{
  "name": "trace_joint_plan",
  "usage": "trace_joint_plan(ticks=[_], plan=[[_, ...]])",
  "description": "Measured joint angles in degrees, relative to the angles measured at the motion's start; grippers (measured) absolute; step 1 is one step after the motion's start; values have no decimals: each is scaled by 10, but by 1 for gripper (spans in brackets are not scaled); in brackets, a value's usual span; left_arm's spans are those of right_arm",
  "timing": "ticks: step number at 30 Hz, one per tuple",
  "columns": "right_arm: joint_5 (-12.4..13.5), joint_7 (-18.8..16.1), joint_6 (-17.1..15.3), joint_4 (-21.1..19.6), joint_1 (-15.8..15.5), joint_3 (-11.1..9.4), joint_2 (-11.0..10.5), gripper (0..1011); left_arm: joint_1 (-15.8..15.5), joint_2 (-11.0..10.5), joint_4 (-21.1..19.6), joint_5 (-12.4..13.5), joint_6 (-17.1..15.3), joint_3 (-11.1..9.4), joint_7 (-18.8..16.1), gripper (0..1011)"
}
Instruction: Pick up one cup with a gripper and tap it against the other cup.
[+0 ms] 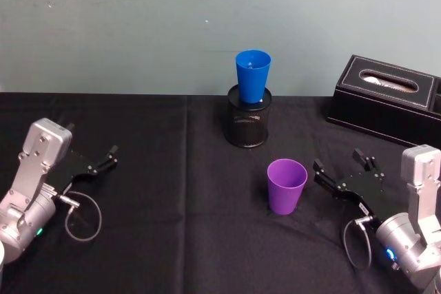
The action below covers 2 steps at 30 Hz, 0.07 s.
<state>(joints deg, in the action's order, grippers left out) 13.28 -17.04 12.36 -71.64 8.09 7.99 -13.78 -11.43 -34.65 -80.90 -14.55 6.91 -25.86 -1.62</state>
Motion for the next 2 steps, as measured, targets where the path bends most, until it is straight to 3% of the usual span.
trace_joint_plan(ticks=[2], plan=[[0,0,0,0,0,0,0,1003,0,0,0,0,0,0,0,1012]])
